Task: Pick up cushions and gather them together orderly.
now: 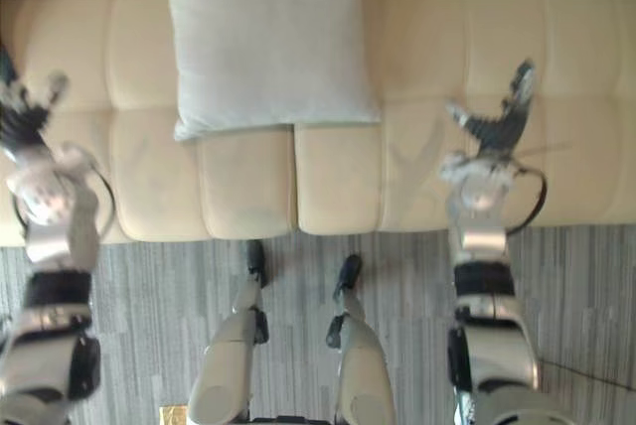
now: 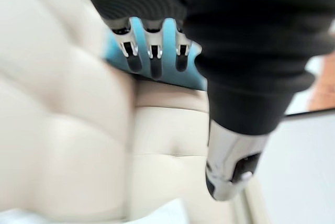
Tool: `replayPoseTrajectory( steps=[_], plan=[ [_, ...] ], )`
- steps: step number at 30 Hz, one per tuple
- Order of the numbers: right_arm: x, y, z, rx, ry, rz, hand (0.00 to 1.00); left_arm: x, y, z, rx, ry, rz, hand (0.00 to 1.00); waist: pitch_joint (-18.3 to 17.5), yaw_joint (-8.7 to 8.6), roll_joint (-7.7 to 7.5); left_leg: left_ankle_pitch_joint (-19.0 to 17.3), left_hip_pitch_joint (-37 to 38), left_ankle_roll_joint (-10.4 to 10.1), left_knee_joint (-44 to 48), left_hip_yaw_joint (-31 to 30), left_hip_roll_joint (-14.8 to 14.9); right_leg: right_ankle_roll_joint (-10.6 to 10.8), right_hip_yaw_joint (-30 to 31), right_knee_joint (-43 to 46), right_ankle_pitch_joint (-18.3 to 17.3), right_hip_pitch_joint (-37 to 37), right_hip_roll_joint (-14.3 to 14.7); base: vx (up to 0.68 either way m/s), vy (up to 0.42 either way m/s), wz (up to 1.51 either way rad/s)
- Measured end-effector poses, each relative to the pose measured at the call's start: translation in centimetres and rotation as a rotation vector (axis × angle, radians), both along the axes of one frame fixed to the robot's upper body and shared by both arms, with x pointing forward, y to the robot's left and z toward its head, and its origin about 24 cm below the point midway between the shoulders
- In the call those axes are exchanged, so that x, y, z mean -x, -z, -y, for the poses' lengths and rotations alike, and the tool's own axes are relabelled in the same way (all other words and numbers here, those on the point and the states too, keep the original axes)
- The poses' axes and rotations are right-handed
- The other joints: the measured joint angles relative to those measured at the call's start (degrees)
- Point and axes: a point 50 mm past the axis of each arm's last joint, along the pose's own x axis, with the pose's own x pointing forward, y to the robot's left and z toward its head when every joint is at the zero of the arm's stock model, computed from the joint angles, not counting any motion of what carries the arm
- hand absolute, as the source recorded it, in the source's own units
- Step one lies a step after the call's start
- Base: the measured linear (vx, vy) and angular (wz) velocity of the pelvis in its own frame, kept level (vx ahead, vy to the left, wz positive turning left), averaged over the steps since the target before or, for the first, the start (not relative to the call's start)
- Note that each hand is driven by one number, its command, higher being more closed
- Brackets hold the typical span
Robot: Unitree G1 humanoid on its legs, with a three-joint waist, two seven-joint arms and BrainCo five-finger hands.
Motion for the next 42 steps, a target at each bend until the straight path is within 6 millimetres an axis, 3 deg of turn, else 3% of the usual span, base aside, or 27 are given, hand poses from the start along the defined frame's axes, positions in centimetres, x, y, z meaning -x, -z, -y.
replayPoseTrajectory(
  steps=[2, 4, 6, 13, 17, 20, 25, 26, 27, 37, 42],
  plan=[
    [2.1, 4.4, -0.7, -0.055, -0.033, -0.129, 0.0, 2.5, 5.1, 1.5, 0.061, 0.052, -0.164, 0.0, -1.5, 0.02, 0.03, -0.7, 1.88, -0.07, -0.01, -0.61, -0.28, 0.12, -0.18, 0.0, -0.77, 1.97, -0.22, 0.05, -0.01, 0.08],
    [4.3, 7.7, -1.2, -0.098, -0.048, -0.233, 0.0, 4.5, 8.1, 2.6, 0.08, 0.106, -0.277, 0.0, -3.51, 0.02, 0.05, -1.25, 3.23, -0.17, -0.01, -0.69, -0.33, 0.37, -0.39, 0.0, -1.36, 3.46, -0.29, 0.07, -0.016, 0.08],
    [7.8, 11.7, -1.7, -0.128, -0.053, -0.389, 0.0, 7.3, 11.9, 3.5, 0.086, 0.174, -0.446, 0.0, -7.49, -0.01, 0.26, -1.84, 5.7, -0.19, -0.01, -0.8, -0.44, 0.66, -0.86, -0.09, -2.43, 6.15, -0.38, 0.1, -0.02, 0.1],
    [14.0, 18.8, -2.3, -0.19, -0.051, -0.726, 0.0, 13.1, 19.8, 5.2, 0.17, 0.288, -0.85, 0.0, -15.43, -0.32, 1.07, -3.5, 12.66, -0.57, -0.03, -0.84, -0.37, 1.54, -2.6, -0.3, -5.21, 13.62, -0.42, 0.09, -0.014, 0.07],
    [17.0, 22.4, -3.6, -0.297, -0.034, -0.908, 0.0, 17.0, 23.4, 6.0, 0.235, 0.317, -1.094, 0.0, -17.38, -0.39, 1.06, -4.47, 15.66, -0.79, -0.07, -0.77, -0.38, 1.75, -2.79, -1.5, -5.54, 17.02, -0.27, 0.05, -0.005, 0.04],
    [19.4, 24.5, -4.3, -0.382, -0.002, -1.031, 0.0, 19.1, 24.7, 6.1, 0.276, 0.297, -1.197, 0.0, -18.5, -0.3, 0.79, -5.32, 17.46, -1.18, -0.29, -0.72, -0.45, 1.94, -2.77, -2.22, -5.8, 19.04, -0.21, 0.04, -0.003, 0.01],
    [21.7, 25.8, -4.0, -0.457, 0.057, -1.124, 0.0, 19.9, 25.0, 5.7, 0.264, 0.289, -1.246, 0.0, -19.65, -0.43, 0.6, -5.88, 20.16, -1.28, -0.44, -0.82, -0.6, 1.87, -2.68, -3.15, -5.87, 21.97, -0.17, 0.05, -0.009, -0.01],
    [21.8, 25.9, -3.9, -0.467, 0.066, -1.127, 0.0, 20.0, 25.0, 5.7, 0.263, 0.29, -1.248, 0.0, -19.8, -0.43, 0.51, -5.89, 20.26, -1.29, -0.44, -0.84, -0.6, 1.83, -2.65, -3.11, -5.91, 22.05, -0.17, 0.0, 0.0, 0.0],
    [20.7, 26.6, -4.7, -0.523, 0.031, -1.181, 0.0, 21.1, 25.4, 4.7, 0.206, 0.302, -1.341, 0.0, -18.07, -1.62, -0.66, -8.9, 24.1, -1.11, -0.49, -1.31, -2.5, 2.96, -2.71, -2.89, -8.55, 25.98, -1.91, 0.0, 0.0, 0.0],
    [20.9, 26.7, -4.8, -0.505, 0.021, -1.206, 0.0, 21.1, 25.4, 4.7, 0.207, 0.298, -1.345, 0.0, -18.01, -1.94, -0.76, -8.9, 24.71, -1.12, -0.48, -0.53, -2.45, 2.95, -2.42, -2.83, -8.53, 26.4, -1.91, 0.0, 0.0, -0.01],
    [20.6, 26.7, -5.2, -0.395, -0.04, -1.275, 0.0, 21.3, 25.5, 4.8, 0.206, 0.289, -1.37, 0.0, -17.76, -2.24, -0.91, -9.41, 27.28, -1.09, -0.49, 3.76, -1.97, 2.91, 0.96, -1.51, -8.51, 26.13, -1.93, -0.03, 0.011, -0.33]
  ],
)
